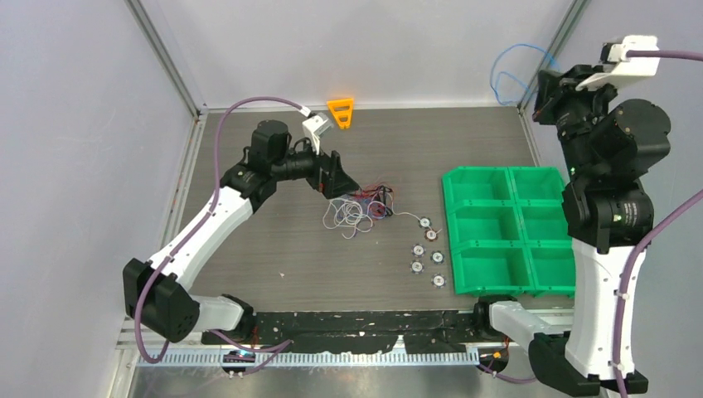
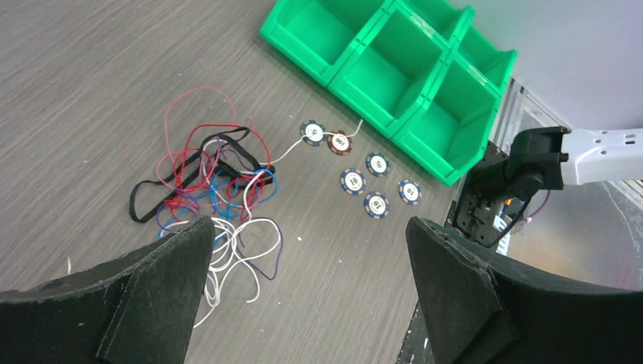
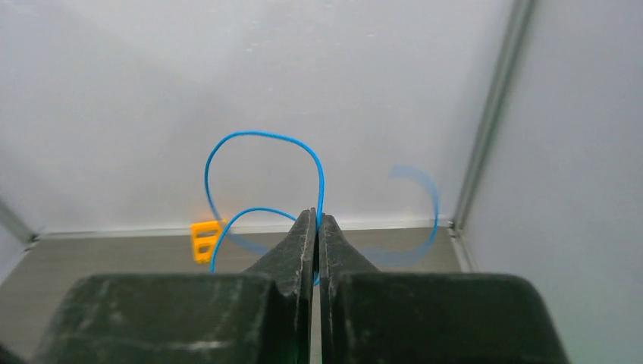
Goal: Untangle the cables
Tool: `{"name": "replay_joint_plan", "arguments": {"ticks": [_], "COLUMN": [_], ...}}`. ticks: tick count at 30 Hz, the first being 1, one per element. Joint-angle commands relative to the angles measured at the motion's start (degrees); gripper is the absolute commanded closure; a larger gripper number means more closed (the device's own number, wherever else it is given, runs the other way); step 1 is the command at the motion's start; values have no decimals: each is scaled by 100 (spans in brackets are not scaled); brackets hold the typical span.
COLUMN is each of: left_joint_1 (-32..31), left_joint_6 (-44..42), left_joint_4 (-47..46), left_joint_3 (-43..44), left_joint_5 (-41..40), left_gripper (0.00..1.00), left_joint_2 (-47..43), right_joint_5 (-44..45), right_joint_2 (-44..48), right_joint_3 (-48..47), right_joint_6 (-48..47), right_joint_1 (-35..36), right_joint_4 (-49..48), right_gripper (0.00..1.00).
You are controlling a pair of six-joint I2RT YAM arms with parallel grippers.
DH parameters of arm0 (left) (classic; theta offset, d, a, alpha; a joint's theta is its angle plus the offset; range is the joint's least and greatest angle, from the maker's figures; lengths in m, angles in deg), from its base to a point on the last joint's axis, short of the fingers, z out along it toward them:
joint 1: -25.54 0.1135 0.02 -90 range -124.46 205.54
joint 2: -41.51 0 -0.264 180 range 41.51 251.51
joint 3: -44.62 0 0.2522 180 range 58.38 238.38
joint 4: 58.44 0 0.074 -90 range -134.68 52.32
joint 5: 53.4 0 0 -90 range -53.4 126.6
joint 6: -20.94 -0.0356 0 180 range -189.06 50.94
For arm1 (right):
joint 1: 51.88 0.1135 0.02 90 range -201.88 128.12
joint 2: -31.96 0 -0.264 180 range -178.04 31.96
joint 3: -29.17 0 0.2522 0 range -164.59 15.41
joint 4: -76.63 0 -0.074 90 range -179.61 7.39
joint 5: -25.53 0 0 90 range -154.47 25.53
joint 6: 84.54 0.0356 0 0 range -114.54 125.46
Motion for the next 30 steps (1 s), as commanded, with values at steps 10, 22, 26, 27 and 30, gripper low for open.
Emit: {"name": "replay_joint_plan", "arguments": {"ticks": [10,22,26,27,30], "left_joint_1": [16,16,16,16,16], "left_joint_6": [-118,5,0,-16,-31], "left_joint_4": [131,-108,-88,-71,-74], "left_joint_3": [569,650,700,684,612], "left_joint_5": [-113,-78,-120,-127,-129], "left_gripper": [0,0,0,0,1], "left_joint_2": [308,516,546,534,467], "right_joint_5": [-941,-1627,-1712,-1745,-1961], "right_joint_2": [-1103,-1601,-1935,-1996,-2022], "right_joint_3": [-947,-748,-770,-766,-567], "right_joint_6": [-781,-1616,-1864,-1890,-2062], "right_joint_1": [-2132,-3201,-3578,-3647,-3907], "right_joint_4": [2361,2278,2230,2234,2160], "right_gripper": [95,95,95,95,95]}}
